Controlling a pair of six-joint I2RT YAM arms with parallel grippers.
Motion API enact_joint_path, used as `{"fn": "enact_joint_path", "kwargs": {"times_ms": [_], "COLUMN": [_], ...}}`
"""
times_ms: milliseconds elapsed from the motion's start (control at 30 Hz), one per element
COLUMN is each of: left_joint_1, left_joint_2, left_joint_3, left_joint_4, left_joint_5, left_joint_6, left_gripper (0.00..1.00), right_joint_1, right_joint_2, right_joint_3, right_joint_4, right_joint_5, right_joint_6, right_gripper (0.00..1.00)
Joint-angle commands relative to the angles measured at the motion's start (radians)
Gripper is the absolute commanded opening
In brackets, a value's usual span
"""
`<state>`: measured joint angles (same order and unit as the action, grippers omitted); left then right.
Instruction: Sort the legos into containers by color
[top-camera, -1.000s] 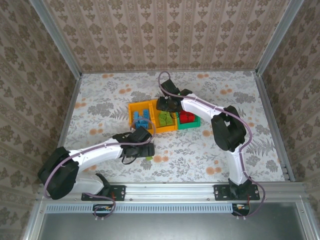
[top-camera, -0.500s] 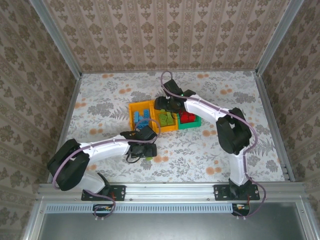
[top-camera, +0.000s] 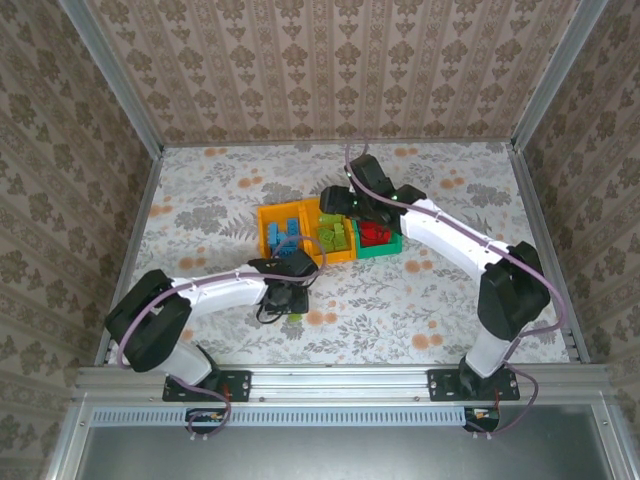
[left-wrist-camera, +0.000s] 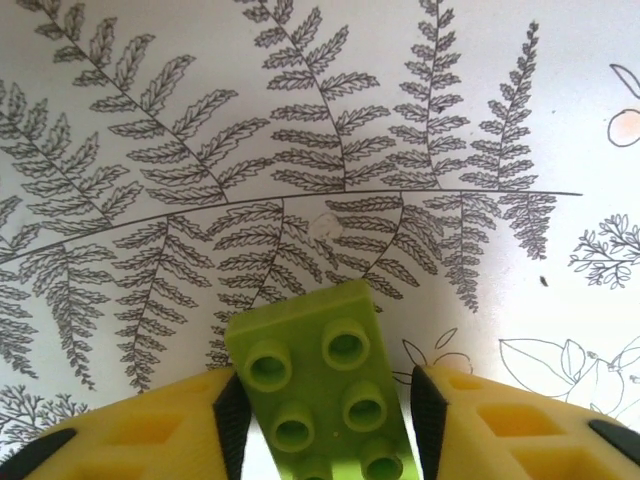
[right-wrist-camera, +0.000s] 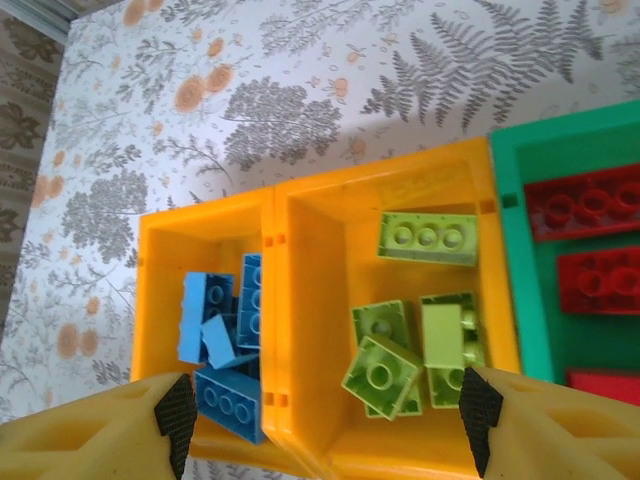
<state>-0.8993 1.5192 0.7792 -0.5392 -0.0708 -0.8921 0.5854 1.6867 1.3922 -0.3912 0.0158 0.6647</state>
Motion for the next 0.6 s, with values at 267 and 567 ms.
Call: {"fn": "enact_joint_path", "kwargs": {"times_ms": [267,567], "left_joint_1": [-0.046,-0.047], "left_joint_2": [0.109,0.113], "left_joint_3": [0.094,0.206], "left_joint_4": [0.015,-0.004], "left_joint_5": [0.023,-0.010], "left_joint_6": [0.050,0.102], "left_gripper": [0.21,0.20], "right_joint_1": [-0.078,-0.165], "right_joint_2": [-0.149,-0.269], "right_joint_3": [-0.198,-0.370], "right_joint_4": [-0.004,0.006], "right_joint_5": [0.070,0.079], "right_joint_6": [-0.040,-0.046], "right_gripper": [0.75,0.76]}}
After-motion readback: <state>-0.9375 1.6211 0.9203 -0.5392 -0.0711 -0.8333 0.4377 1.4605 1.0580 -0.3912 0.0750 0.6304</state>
